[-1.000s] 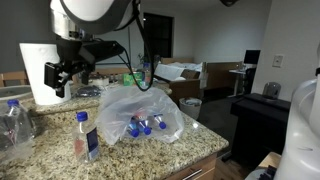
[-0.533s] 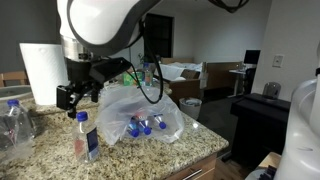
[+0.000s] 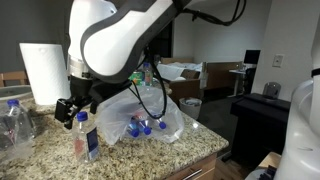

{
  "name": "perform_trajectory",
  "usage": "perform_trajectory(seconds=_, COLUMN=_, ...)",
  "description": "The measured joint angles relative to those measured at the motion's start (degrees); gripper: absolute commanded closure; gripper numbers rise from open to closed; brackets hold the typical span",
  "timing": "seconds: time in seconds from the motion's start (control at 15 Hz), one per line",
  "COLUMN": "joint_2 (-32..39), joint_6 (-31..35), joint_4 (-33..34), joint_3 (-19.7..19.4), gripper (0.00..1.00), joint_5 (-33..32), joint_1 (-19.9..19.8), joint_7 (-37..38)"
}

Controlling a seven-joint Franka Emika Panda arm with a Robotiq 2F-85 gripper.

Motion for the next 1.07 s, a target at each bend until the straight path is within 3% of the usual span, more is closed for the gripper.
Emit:
perform_trajectory(seconds=0.13, joint_2=1.1, joint_6=3.5, joint_4=-0.2, joint_3=-1.1, gripper=0.01, joint_5=-2.7, joint_1=0.0, joint_7=3.2)
perform_trajectory(seconds=0.2, joint_2=1.7, joint_6=4.9, joint_4=-0.2, joint_3=-1.5, gripper=0.26, joint_5=-4.3, joint_1=0.0, joint_7=4.8)
perform_trajectory(seconds=0.33, joint_2=2.6, joint_6=7.1, joint_4=-0.1, joint_3=-2.1, gripper=0.28, joint_5=-6.8, joint_1=0.1, joint_7=7.5)
perform_trajectory(seconds=1.0, joint_2=3.9, joint_6=8.9, joint_4=2.0, joint_3=-2.2, gripper=0.93, joint_5=-8.4, joint_1=0.9, joint_7=9.2)
perform_trajectory(seconds=1.07, joint_2=3.9, joint_6=8.9, joint_4=2.1, joint_3=-2.2, gripper=0.51, joint_5=-8.4, joint_1=0.9, joint_7=9.2)
